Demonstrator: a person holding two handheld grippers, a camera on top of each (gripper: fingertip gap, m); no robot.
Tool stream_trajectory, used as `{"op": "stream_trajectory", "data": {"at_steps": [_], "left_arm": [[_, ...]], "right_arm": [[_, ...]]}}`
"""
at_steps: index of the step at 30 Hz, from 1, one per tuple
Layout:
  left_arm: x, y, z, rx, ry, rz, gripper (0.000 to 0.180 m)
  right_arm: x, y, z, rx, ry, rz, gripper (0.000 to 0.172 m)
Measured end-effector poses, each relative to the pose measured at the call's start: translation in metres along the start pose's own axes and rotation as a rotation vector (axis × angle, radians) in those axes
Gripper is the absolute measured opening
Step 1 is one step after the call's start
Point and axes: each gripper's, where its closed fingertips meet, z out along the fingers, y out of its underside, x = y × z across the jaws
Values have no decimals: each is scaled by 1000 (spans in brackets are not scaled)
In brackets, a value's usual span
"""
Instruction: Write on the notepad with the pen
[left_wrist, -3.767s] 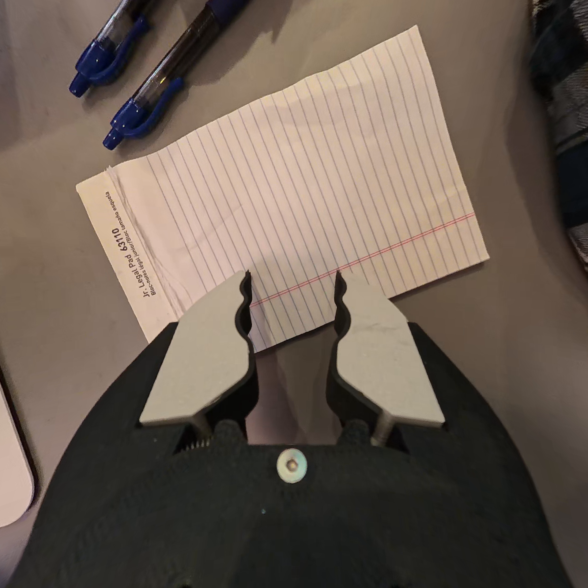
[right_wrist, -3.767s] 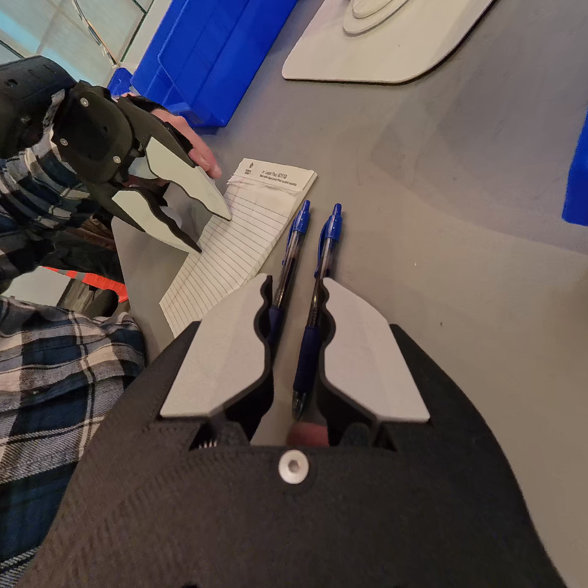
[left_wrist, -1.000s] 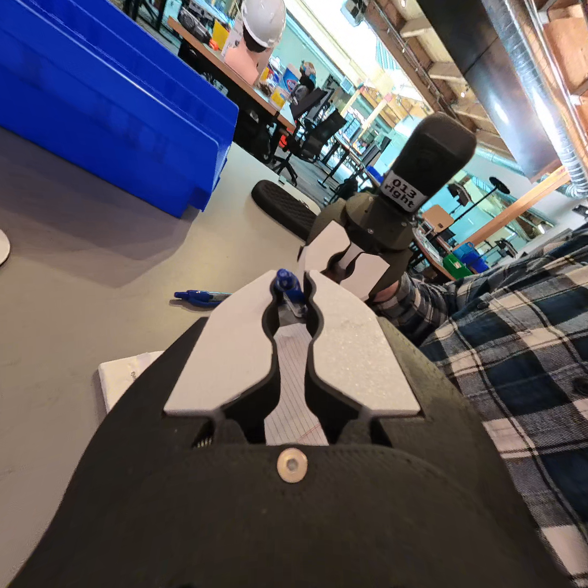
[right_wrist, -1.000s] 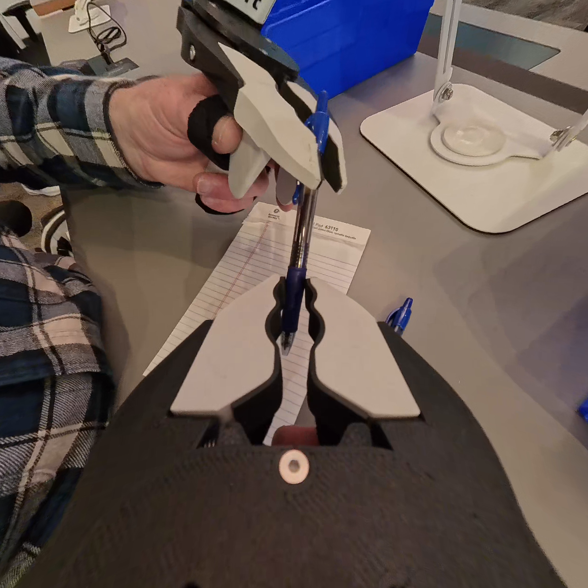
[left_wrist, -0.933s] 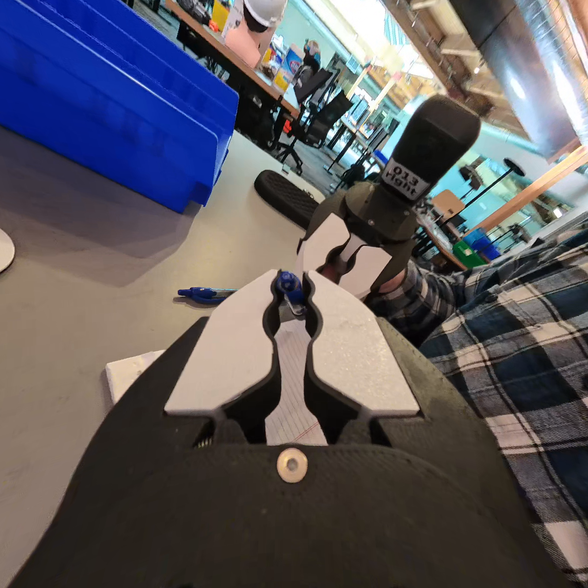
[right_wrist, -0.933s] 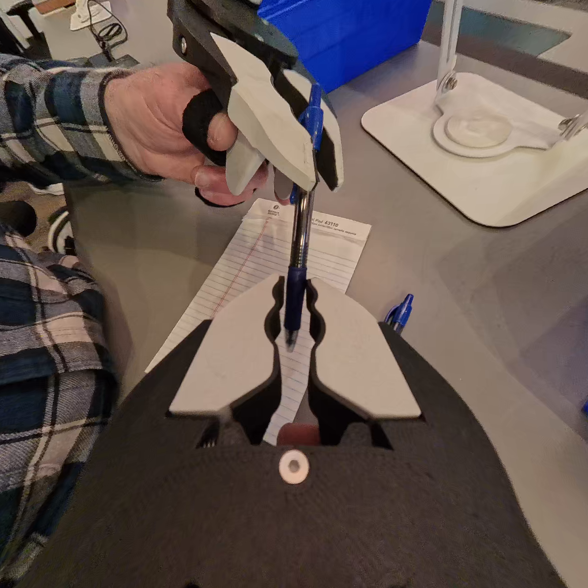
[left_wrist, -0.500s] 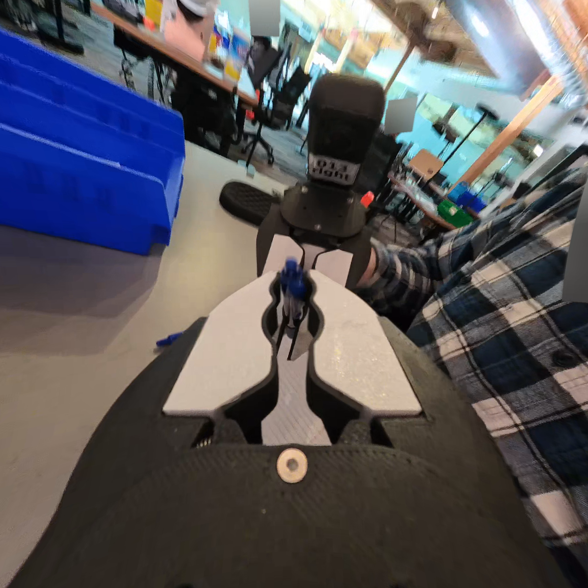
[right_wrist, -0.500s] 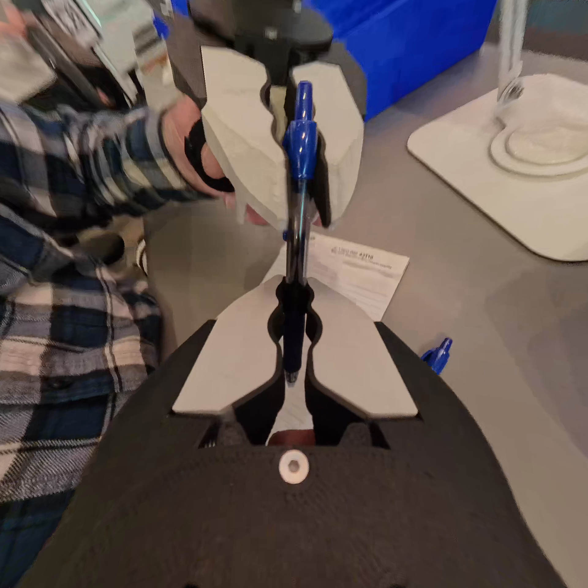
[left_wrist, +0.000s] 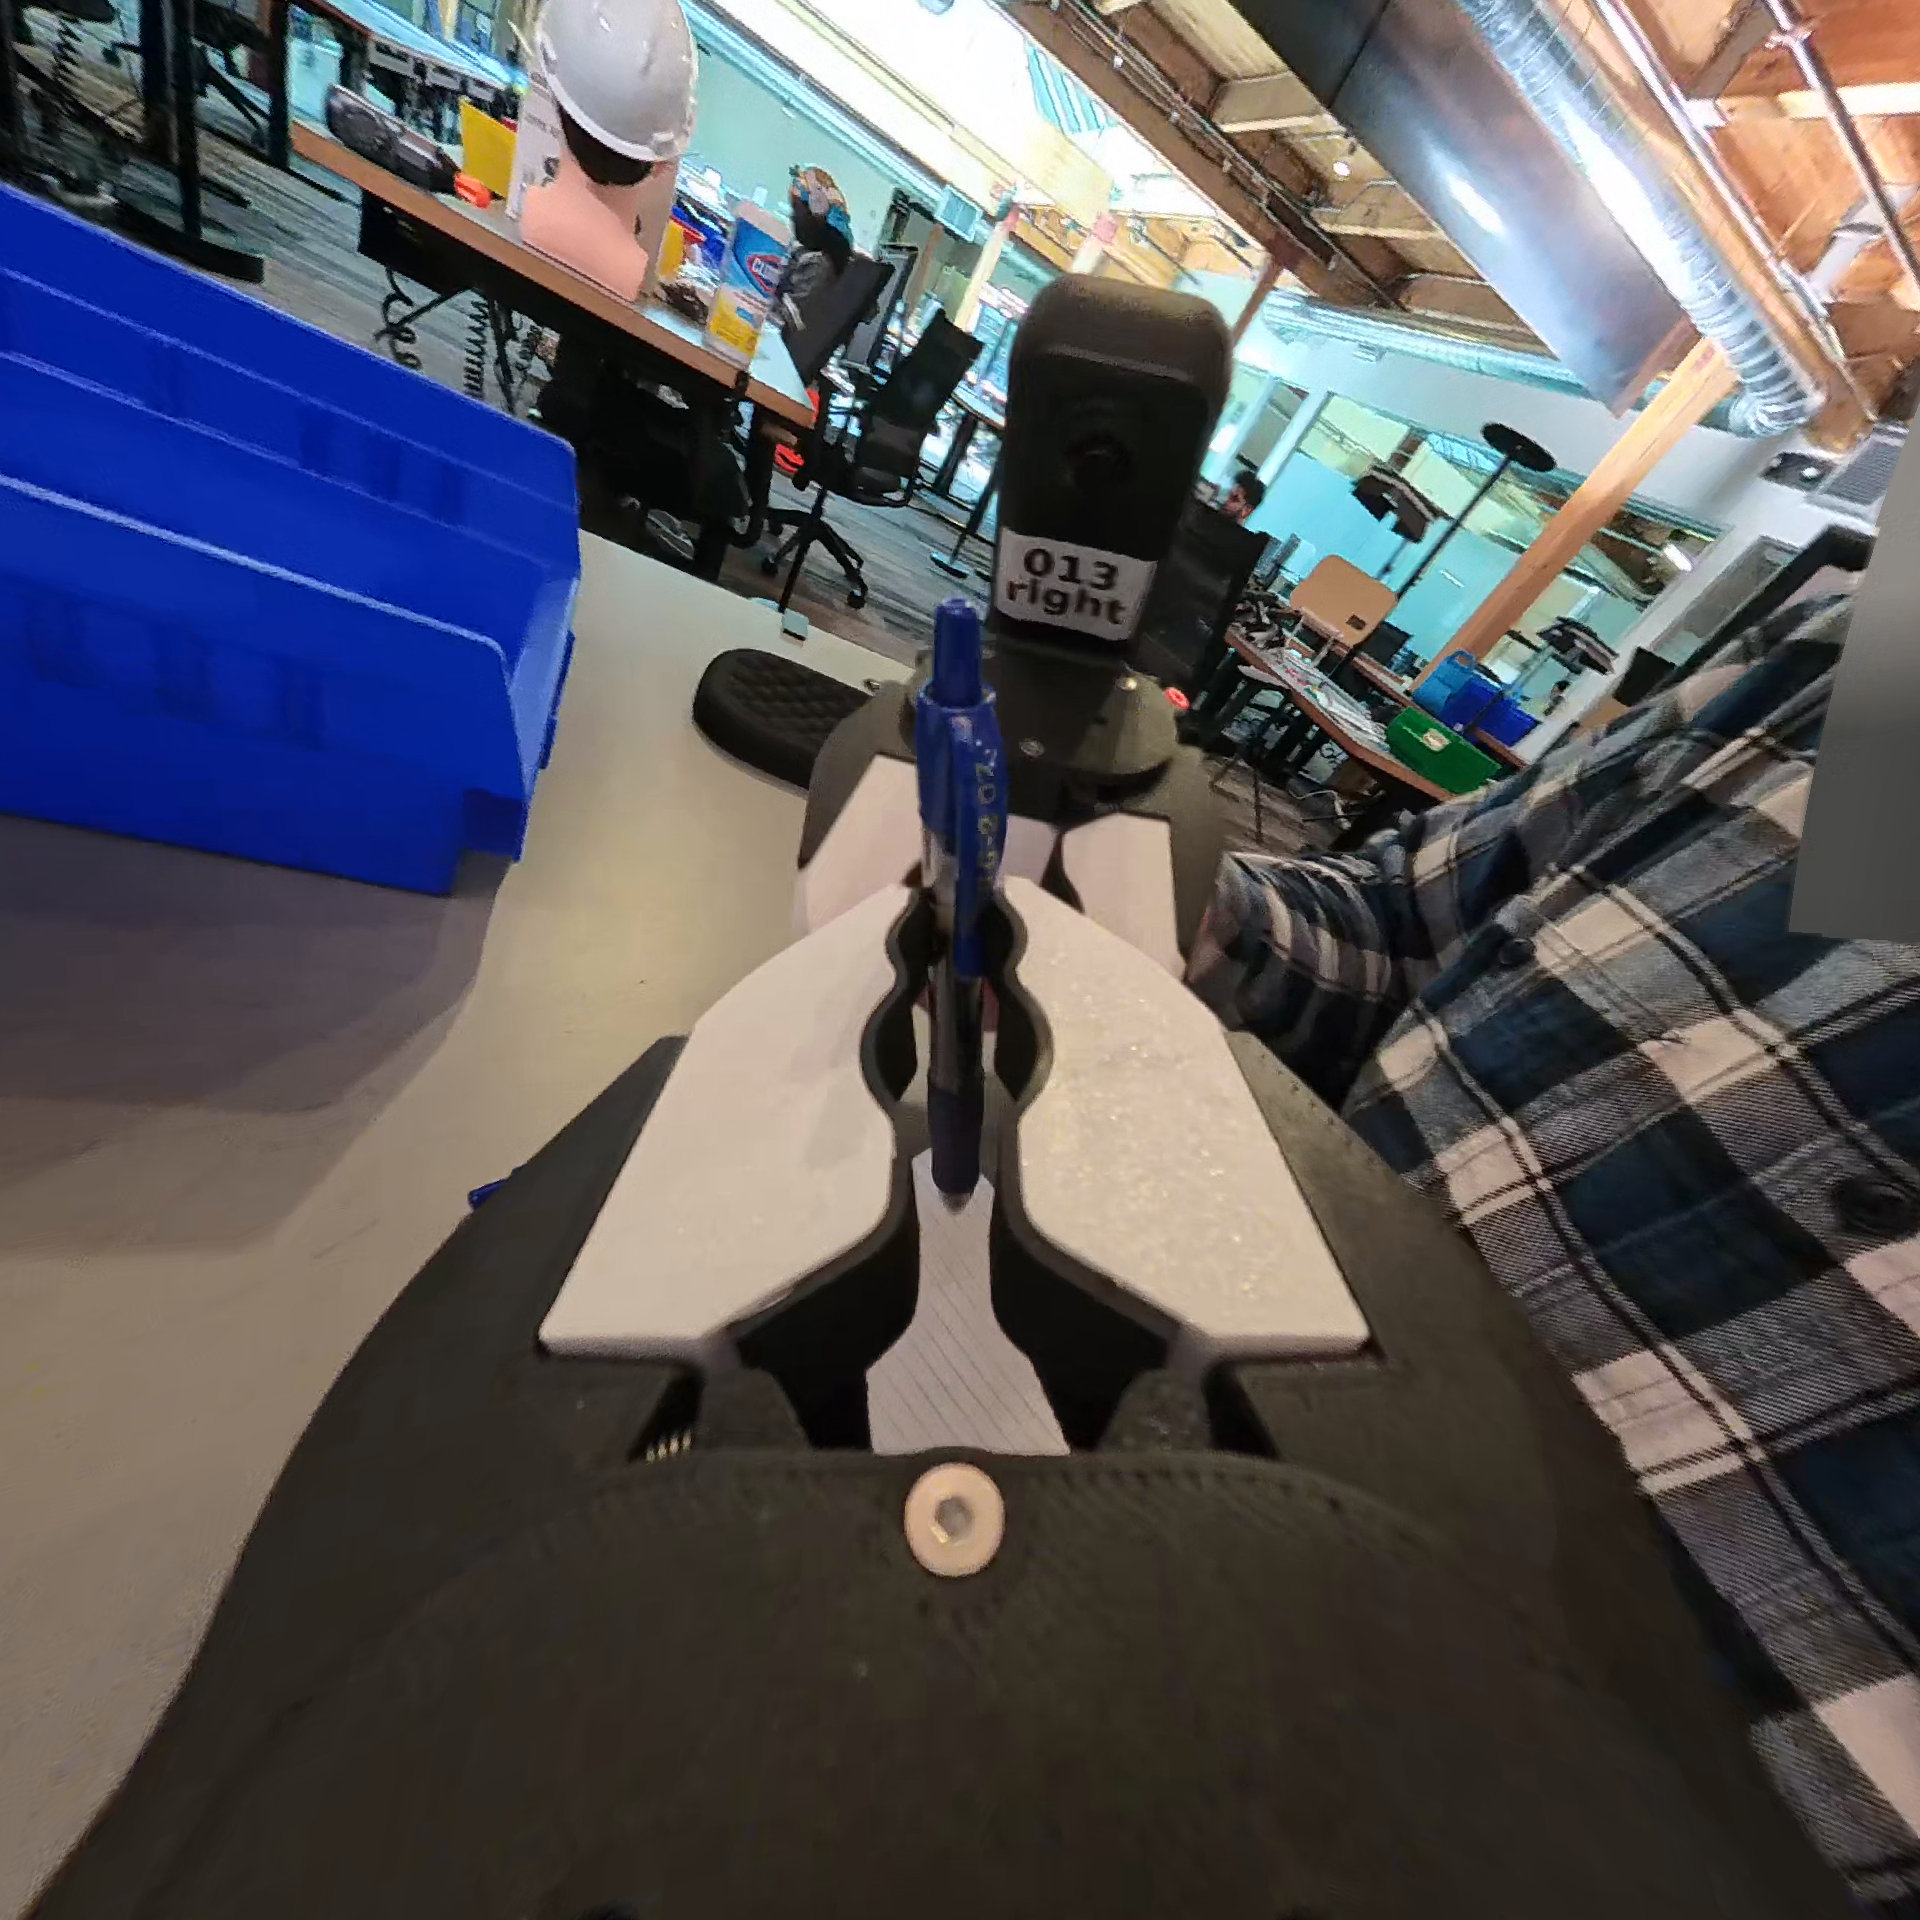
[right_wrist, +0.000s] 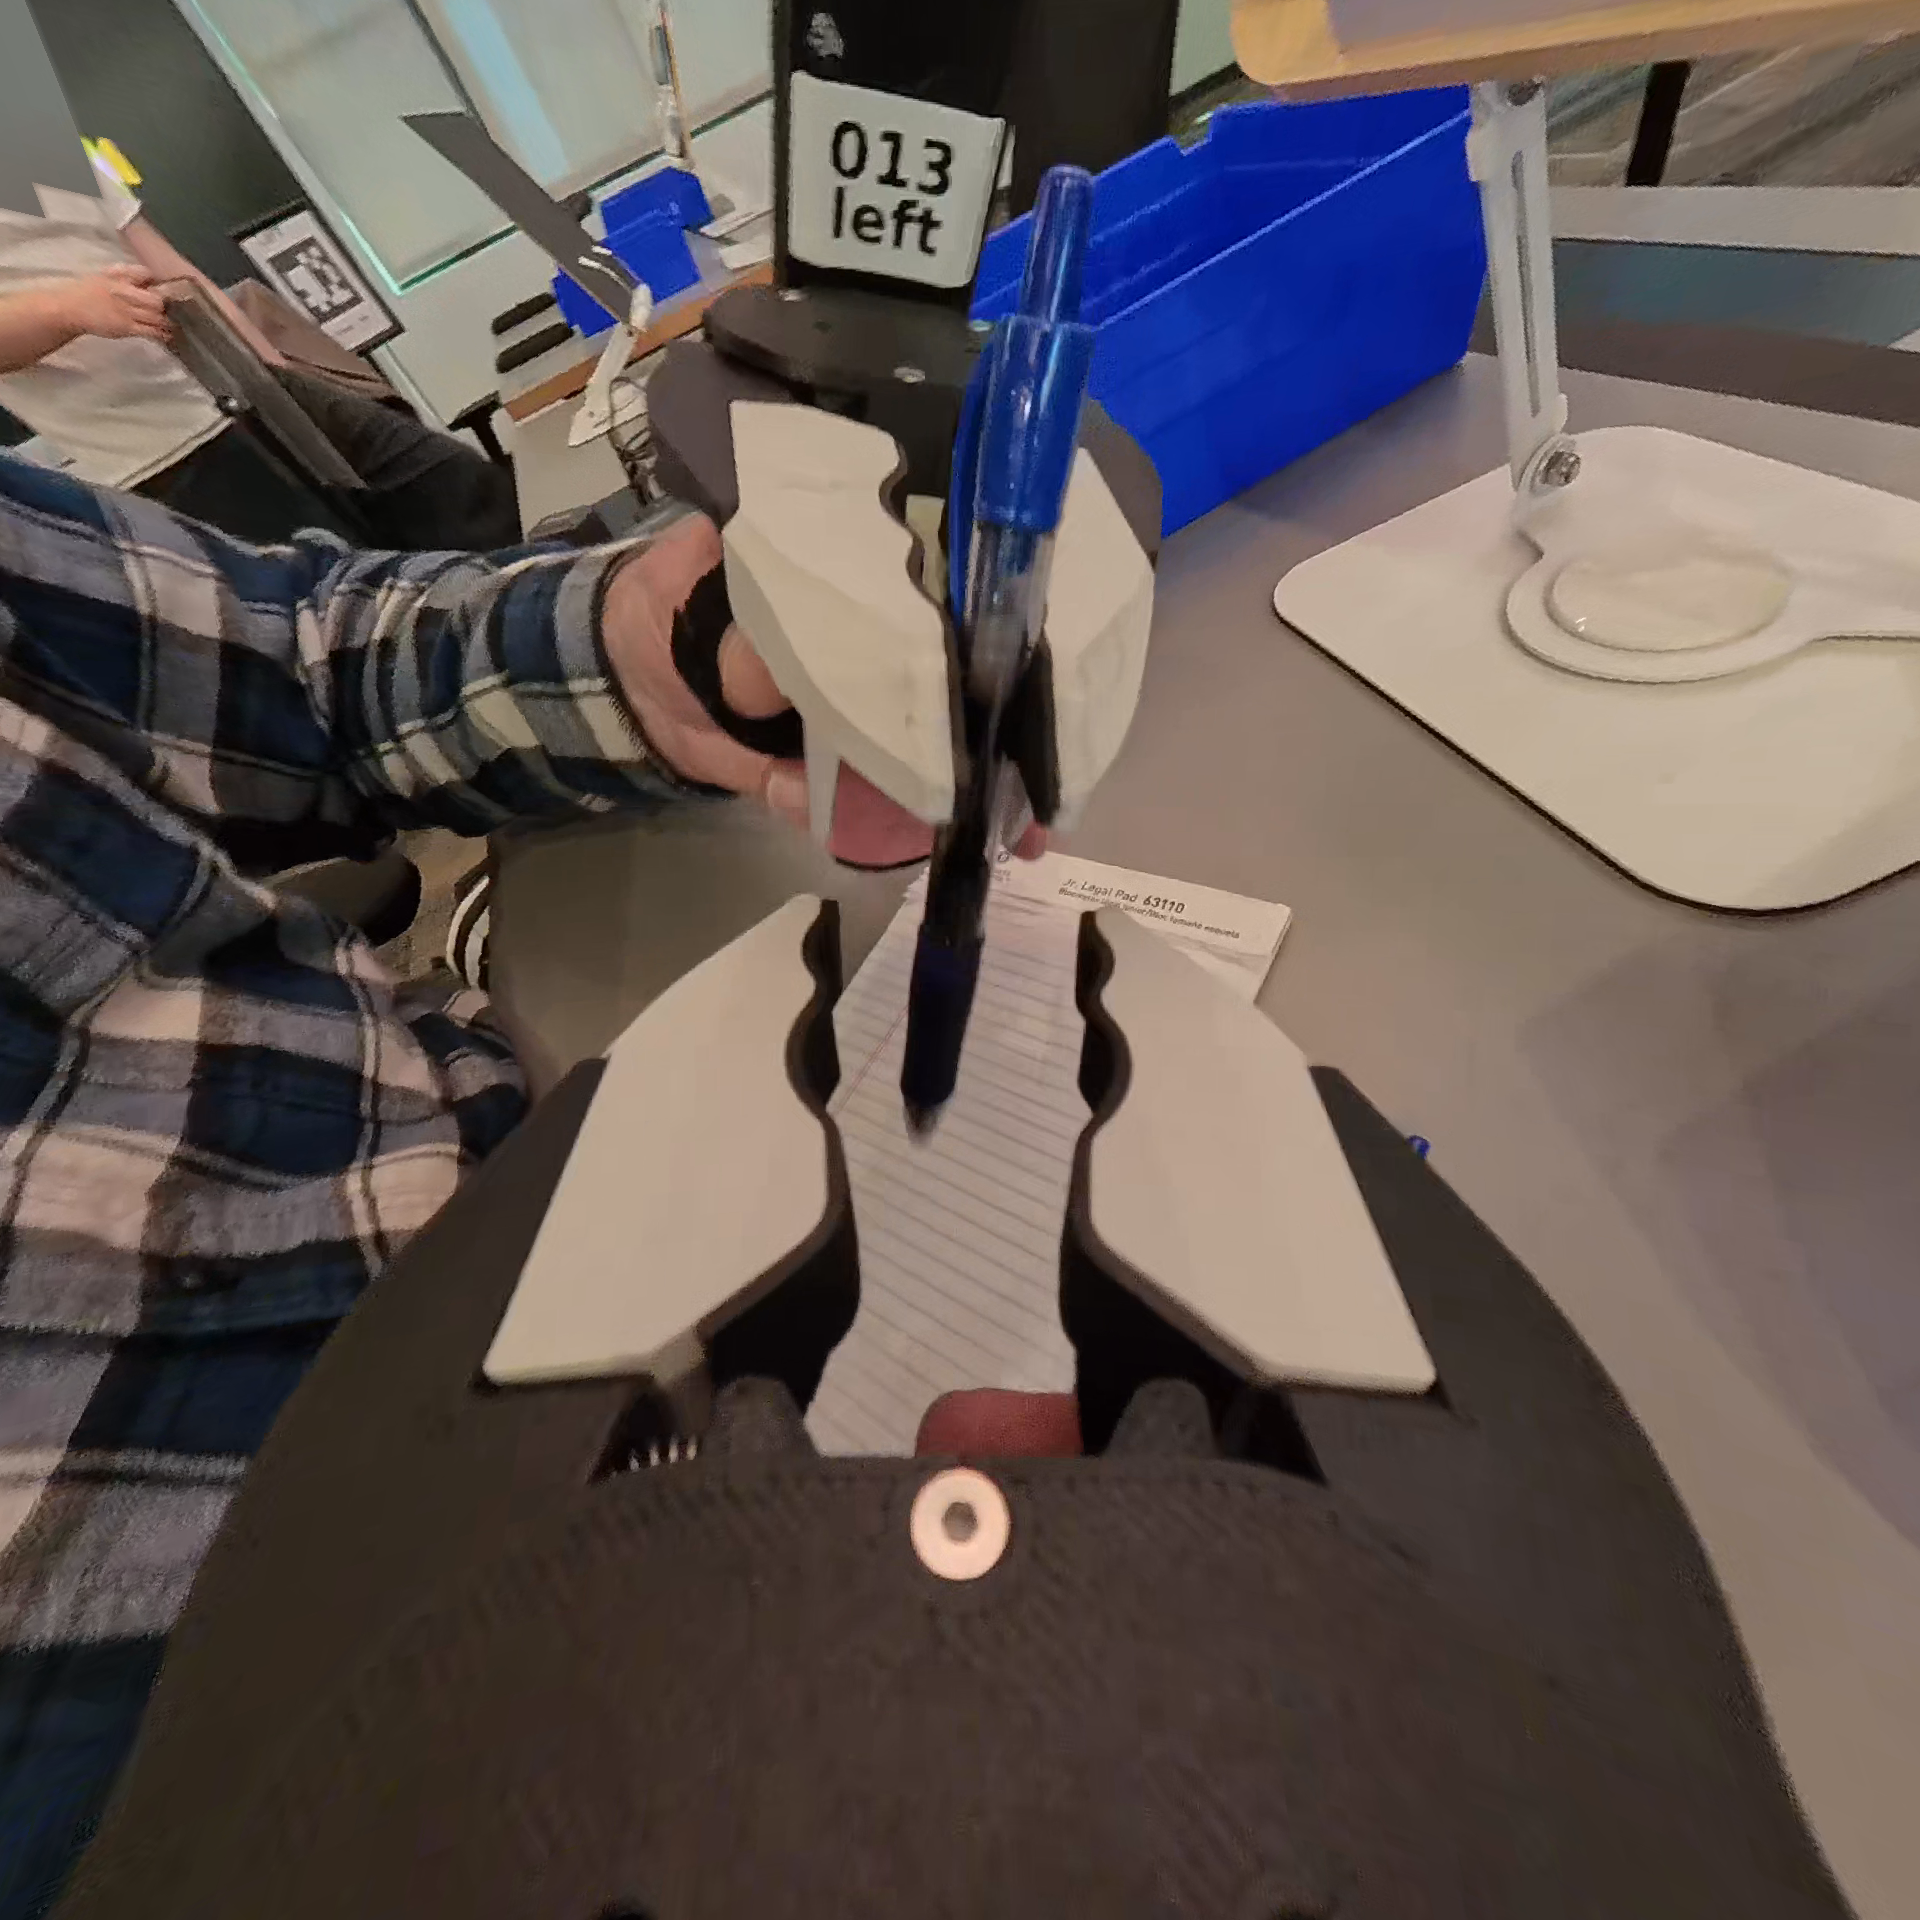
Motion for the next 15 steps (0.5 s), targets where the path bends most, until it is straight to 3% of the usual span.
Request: {"op": "stream_trajectory", "data": {"at_steps": [5,8,15], "left_arm": [[14,2,-1,-67,127,17,10],[14,3,4,-94,134,39,10],[19,3,10,-106,149,108,10]], "right_arm": [[-3,-51,-33,226,-135,37,48],[-8,-72,-30,285,-209,51,43],[-18,-72,-4,280,-292,59,23]]}}
